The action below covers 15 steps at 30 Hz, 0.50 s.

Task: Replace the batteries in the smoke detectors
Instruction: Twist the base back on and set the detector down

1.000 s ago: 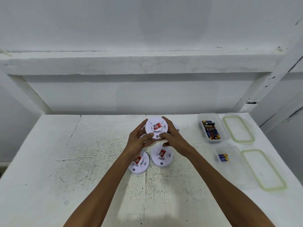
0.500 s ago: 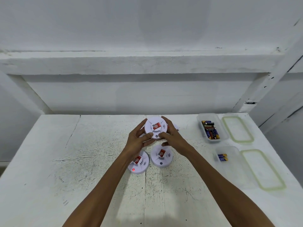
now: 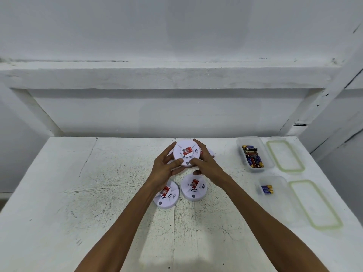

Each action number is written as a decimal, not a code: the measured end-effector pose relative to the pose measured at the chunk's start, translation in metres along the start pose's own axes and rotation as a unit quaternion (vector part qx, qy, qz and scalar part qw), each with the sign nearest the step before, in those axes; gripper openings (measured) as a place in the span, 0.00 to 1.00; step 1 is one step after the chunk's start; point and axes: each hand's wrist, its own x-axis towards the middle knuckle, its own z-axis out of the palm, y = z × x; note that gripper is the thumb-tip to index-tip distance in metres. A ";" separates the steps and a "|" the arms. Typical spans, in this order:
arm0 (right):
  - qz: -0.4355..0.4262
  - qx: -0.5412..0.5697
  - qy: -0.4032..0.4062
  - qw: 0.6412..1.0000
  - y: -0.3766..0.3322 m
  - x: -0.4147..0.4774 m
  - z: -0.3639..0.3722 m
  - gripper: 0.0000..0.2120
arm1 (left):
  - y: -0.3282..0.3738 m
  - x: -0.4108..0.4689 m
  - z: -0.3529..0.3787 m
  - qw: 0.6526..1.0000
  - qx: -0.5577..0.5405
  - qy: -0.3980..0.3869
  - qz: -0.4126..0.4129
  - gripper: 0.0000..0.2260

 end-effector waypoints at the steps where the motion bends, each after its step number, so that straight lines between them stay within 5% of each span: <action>1: -0.001 -0.002 0.001 1.000 0.000 0.000 0.000 0.31 | 0.000 0.000 0.000 1.000 -0.002 -0.001 0.000 0.30; 15: 0.002 -0.001 0.001 1.000 -0.001 0.001 0.000 0.31 | 0.002 -0.001 0.000 1.000 -0.002 0.002 0.000 0.29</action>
